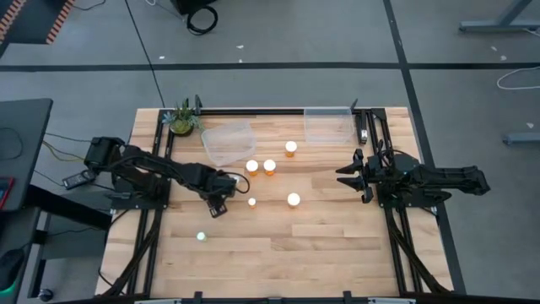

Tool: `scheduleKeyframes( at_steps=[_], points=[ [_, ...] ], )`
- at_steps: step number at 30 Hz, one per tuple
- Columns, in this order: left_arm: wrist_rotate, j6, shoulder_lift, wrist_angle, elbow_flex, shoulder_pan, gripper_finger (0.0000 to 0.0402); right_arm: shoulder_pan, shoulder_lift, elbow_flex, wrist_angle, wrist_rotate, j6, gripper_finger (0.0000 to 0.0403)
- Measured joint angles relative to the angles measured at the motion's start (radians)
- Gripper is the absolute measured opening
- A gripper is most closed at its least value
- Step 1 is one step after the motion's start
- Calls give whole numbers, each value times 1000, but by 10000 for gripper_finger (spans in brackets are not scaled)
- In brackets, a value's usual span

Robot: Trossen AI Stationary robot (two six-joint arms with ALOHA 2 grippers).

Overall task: Pick and place medicine bottles into bin by pill shape (circle, oval)
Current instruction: Put the blue small pill bottle into the left transparent bin

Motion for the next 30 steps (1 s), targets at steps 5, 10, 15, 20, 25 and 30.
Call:
scheduleKeyframes(
  at_steps=[5, 10, 15, 20, 25, 30],
  points=[
    [1, 32, 0, -17, 55, 5, 107, 0, 0, 0, 0, 0, 0, 147],
    [1, 72, 0, -101, 141, 44, 115, 0, 0, 0, 0, 0, 0, 147],
    [0, 147, -1, -142, 220, 106, 111, 0, 0, 0, 0, 0, 0, 147],
    [-1, 237, -1, -143, 279, 190, 114, 0, 0, 0, 0, 0, 0, 147],
    [-1, 331, -1, -140, 313, 294, 115, 0, 0, 0, 0, 0, 0, 147],
    [-6, 413, -1, -115, 315, 415, 111, 0, 0, 0, 0, 0, 0, 147]
  ],
)
